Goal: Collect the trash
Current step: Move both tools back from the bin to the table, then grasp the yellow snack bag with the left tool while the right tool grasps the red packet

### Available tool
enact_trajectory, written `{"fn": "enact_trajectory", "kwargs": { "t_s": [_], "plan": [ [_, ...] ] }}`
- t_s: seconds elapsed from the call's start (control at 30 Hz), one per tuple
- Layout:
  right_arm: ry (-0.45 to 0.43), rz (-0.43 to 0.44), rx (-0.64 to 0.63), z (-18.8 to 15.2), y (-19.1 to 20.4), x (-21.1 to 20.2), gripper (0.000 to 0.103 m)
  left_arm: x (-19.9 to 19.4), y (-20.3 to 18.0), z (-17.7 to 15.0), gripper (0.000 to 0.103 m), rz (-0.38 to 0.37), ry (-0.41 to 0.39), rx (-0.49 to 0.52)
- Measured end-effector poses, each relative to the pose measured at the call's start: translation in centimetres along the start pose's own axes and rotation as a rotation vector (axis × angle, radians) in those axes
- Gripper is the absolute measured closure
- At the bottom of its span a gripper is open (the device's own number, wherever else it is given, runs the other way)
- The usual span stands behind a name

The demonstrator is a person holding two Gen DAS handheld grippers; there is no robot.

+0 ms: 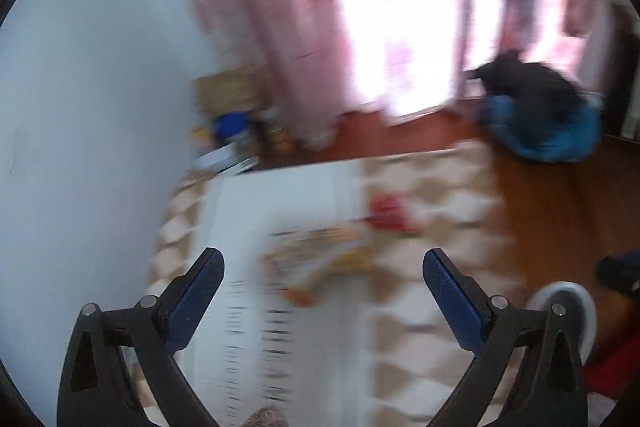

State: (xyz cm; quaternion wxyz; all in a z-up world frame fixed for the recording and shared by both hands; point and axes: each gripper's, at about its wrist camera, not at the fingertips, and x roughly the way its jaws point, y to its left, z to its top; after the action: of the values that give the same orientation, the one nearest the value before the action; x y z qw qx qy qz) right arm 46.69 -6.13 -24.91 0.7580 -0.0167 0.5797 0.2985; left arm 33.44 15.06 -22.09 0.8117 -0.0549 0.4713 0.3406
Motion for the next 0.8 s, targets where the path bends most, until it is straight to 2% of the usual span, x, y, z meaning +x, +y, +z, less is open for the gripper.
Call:
{"fn": "enact_trajectory", "kwargs": {
  "t_s": [0.07,0.23,0.33,0.43,0.47,0.53,0.57,0.63,0.7,0.8],
  "plan": [
    [0.045,0.031,-0.02,1.2,2.9,3.9,0.0,3.7,3.2,-0.7,0.001,0.052,0.053,-0.04],
    [0.14,0.028,-0.083,4.0,9.3,14.0,0.0,10.0,7.4,-2.6,0.001,0.106,0.147,-0.074],
    [0.161,0.018,-0.117,4.9,11.9,18.0,0.0,13.0,8.7,-3.4,0.001,0.11,0.185,-0.072],
    [0.164,-0.001,-0.174,5.6,14.1,20.9,0.003,14.6,9.1,-3.8,0.001,0.079,0.208,-0.063],
    [0.163,-0.019,-0.198,5.7,14.8,21.9,0.009,14.5,8.9,-3.7,0.001,0.06,0.208,-0.058],
    [0.169,-0.057,-0.226,5.8,15.4,23.2,0.031,14.1,8.3,-3.5,0.001,-0.002,0.189,-0.029],
    [0.179,-0.062,-0.236,5.8,15.4,23.7,0.054,13.8,7.9,-3.4,0.001,-0.031,0.178,-0.012],
    [0.165,-0.05,-0.235,5.6,15.0,23.8,0.061,13.2,6.7,-2.7,0.001,-0.101,0.16,0.039],
    [0.149,-0.046,-0.233,5.6,14.2,23.0,0.077,12.6,5.5,-2.2,0.002,-0.176,0.145,0.109],
    [0.13,-0.039,-0.21,5.4,12.5,21.3,0.078,11.4,2.3,-1.8,0.002,-0.272,0.114,0.284]
  ]
}}
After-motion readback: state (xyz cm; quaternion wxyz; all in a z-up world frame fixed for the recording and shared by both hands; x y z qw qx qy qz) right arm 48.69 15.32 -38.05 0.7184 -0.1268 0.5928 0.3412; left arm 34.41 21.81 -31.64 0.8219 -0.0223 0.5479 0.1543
